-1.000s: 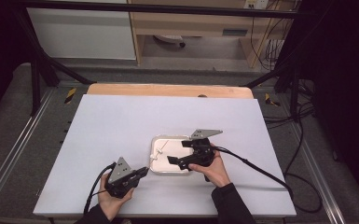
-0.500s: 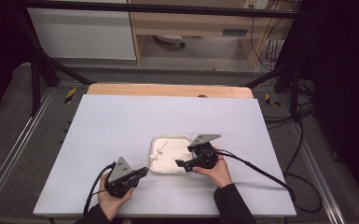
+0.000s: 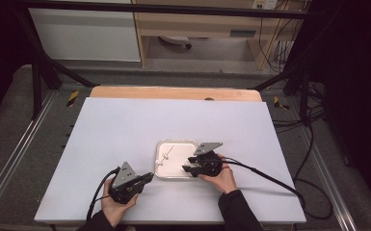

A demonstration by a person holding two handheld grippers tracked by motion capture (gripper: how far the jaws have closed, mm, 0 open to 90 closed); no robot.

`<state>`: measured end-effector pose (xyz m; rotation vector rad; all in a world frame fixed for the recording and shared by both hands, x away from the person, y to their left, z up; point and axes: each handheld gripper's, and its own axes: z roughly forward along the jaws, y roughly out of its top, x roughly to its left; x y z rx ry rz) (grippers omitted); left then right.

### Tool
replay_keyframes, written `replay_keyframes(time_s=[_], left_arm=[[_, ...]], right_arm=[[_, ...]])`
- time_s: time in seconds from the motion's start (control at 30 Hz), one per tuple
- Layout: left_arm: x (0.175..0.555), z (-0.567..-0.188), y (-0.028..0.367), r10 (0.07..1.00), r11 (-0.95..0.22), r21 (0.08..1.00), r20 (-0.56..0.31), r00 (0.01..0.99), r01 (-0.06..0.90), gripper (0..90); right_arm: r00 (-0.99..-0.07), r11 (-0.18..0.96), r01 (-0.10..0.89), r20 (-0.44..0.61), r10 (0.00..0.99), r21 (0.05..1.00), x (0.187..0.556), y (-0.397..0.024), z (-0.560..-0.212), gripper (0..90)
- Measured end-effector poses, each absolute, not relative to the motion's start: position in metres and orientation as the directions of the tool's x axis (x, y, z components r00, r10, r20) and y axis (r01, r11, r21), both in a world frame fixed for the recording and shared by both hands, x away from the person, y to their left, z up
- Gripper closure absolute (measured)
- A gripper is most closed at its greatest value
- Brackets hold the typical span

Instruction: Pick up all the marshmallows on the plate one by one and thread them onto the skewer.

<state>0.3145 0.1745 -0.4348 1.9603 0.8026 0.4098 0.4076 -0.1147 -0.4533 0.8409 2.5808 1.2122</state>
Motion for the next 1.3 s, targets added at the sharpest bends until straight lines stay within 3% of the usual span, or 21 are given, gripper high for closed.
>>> replay_keyframes(time_s=[0.5,0.73,1.3], left_arm=[[0.315,-0.435,0.173,0.676,-0.347,0.863,-0.040,0.736,0.366,88.7],[0.315,-0.435,0.173,0.674,-0.349,0.863,-0.040,0.738,0.365,88.7],[0.312,-0.434,0.172,0.660,-0.345,0.872,-0.038,0.750,0.348,88.7]], right_arm=[[-0.830,0.506,0.397,0.064,0.554,0.766,0.406,-0.113,-0.456,75.6],[-0.822,0.474,0.416,0.098,0.560,0.776,0.406,-0.114,-0.453,77.9],[-0.830,0.220,0.415,0.269,0.488,0.883,0.402,-0.133,-0.401,77.8]])
